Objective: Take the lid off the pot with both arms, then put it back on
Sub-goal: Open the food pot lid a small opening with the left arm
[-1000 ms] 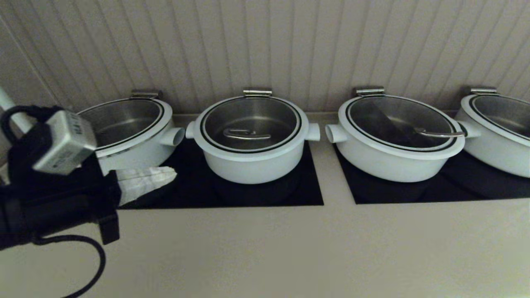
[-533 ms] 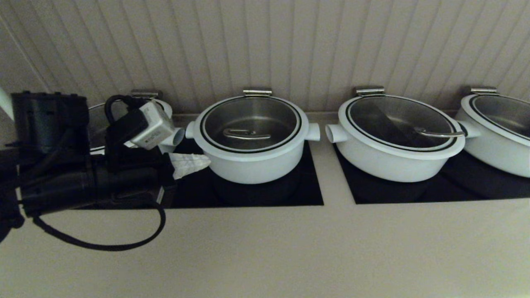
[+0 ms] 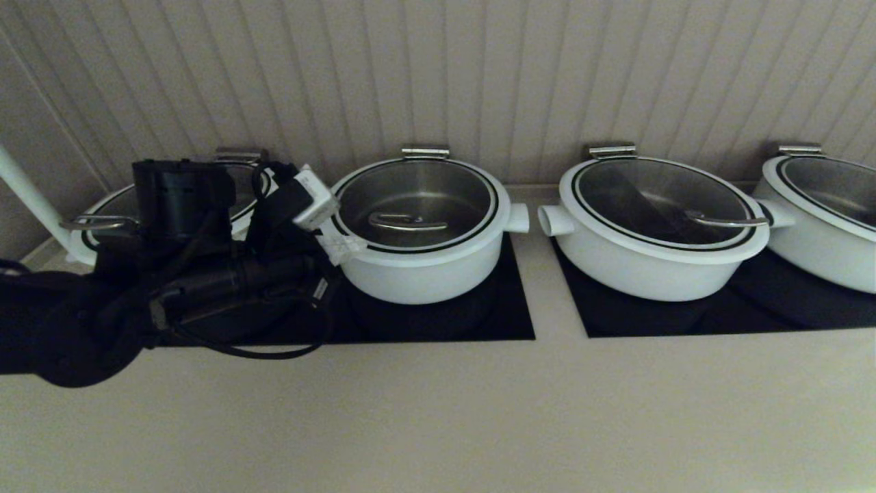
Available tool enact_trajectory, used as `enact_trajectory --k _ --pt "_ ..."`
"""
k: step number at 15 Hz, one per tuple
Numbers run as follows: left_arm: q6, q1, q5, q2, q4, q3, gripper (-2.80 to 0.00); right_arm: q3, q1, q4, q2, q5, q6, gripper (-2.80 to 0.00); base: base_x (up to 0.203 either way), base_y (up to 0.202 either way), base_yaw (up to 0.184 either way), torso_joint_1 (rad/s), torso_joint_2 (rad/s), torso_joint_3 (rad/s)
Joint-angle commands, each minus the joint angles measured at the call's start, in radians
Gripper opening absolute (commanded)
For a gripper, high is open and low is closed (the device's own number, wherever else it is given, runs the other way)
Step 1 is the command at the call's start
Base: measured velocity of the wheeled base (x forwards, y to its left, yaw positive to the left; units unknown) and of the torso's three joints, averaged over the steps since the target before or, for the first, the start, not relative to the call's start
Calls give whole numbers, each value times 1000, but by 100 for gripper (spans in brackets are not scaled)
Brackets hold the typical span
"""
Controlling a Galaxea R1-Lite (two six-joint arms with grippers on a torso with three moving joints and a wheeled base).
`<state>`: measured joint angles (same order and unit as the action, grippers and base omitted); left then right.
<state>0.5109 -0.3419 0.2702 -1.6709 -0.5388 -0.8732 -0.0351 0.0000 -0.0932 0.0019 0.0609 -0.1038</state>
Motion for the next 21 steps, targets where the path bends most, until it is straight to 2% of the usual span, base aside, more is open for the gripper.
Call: enact_trajectory --k 1,4,8,16,18,21 --pt "-1 0 -3 -56 -13 -12 -280 0 0 0 1 0 0 -280 0 0 0 0 0 0" --pt "-8 0 -27 -86 -15 -35 -280 0 0 0 0 0 1 -280 0 0 0 0 0 0" --pt "-64 -3 -50 -130 -15 -113 -280 0 0 0 1 0 4 -280 0 0 0 0 0 0" --pt "-75 -45 -52 -191 -12 -215 -280 0 0 0 1 -3 15 -280 0 0 0 0 0 0" --pt "-101 -46 -66 -201 -12 -227 -280 0 0 0 1 -3 15 -280 0 0 0 0 0 0" --pt "-104 -45 -83 -210 -14 -242 -280 0 0 0 1 -3 15 -280 0 0 0 0 0 0"
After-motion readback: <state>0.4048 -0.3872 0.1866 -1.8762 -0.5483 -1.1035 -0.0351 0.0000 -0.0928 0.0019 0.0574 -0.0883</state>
